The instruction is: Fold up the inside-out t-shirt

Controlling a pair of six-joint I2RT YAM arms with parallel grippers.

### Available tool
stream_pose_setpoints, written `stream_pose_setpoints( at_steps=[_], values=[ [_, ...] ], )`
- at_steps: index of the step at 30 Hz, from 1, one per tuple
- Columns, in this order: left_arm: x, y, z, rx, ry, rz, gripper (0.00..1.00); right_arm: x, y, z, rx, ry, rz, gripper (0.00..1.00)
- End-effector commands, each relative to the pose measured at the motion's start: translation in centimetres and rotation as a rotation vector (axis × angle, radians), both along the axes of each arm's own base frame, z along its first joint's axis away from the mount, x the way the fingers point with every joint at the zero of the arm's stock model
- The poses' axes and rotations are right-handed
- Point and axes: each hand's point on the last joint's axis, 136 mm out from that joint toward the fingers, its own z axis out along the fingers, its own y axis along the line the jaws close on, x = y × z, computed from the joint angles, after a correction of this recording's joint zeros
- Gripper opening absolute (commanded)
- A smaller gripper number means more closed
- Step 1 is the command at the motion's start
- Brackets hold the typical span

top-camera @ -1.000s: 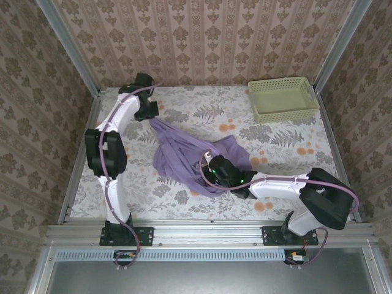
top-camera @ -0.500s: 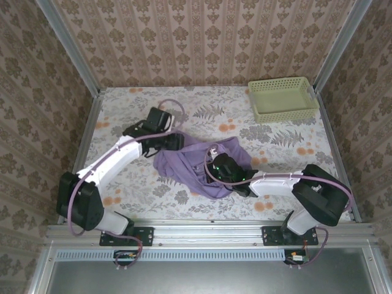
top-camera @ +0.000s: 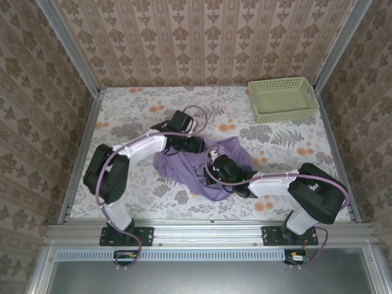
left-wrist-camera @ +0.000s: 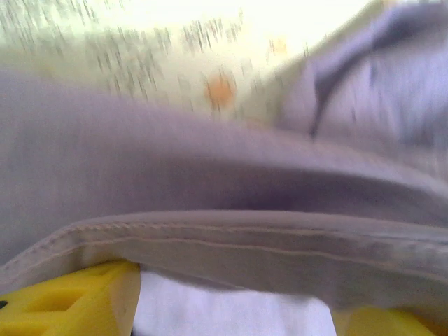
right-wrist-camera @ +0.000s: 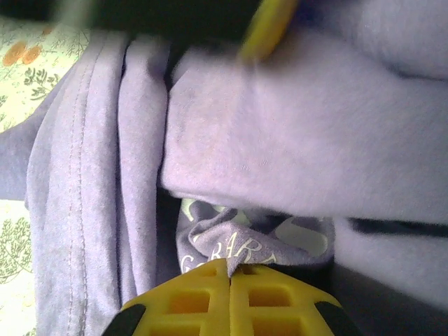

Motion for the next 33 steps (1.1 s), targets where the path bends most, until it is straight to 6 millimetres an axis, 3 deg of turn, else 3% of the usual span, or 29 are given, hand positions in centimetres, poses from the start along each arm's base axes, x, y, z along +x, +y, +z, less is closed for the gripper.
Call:
stream_pose_setpoints(
  at_steps=[1, 4, 8, 12, 14, 16, 19, 22, 26, 29, 33],
  values=[
    [5.2, 0.0, 0.2, -0.063, 0.046, 0.123, 0.68, -1.3, 1.5, 1.7, 0.064, -0.037, 0.072, 0.00],
    [7.8, 1.0, -1.3, 0.051, 0.088, 0.173, 0.68, -2.1, 1.9, 2.6, 0.090, -0.066, 0.114, 0.00],
    [8.2, 3.1, -1.7, 0.181, 0.087, 0.202, 0.72, -1.8, -0.1, 3.2, 0.054, -0.103, 0.037, 0.00],
    [5.3, 4.6, 0.1, 0.219, 0.034, 0.181, 0.78, -1.1, -3.6, 2.5, -0.038, -0.095, -0.098, 0.00],
    [3.0, 3.8, 1.4, 0.188, -0.022, 0.119, 0.81, -1.1, -4.1, 1.5, -0.062, -0.063, -0.112, 0.00],
    [-0.1, 1.9, 2.8, 0.060, -0.063, 0.011, 0.83, -1.2, -3.9, 0.3, -0.090, -0.024, -0.102, 0.00],
    [-3.4, 0.8, 3.3, -0.058, -0.079, -0.059, 0.84, -1.2, -3.2, -0.5, -0.102, 0.018, -0.091, 0.13],
    [-5.2, 0.4, 1.8, -0.047, -0.051, -0.105, 0.84, -0.9, -2.5, -0.6, -0.081, 0.040, -0.099, 0.37],
    [-6.2, -0.6, -1.4, -0.033, 0.018, -0.147, 0.80, -0.6, -1.6, -0.9, -0.077, 0.065, -0.093, 0.53],
    [-5.7, -0.7, -3.3, -0.003, 0.047, -0.135, 0.75, -0.2, -1.7, -1.8, -0.101, 0.084, -0.113, 0.49],
    [-5.0, -1.1, -4.7, 0.006, 0.071, -0.101, 0.62, 0.0, -1.6, -1.8, -0.108, 0.075, -0.111, 0.27]
  ],
)
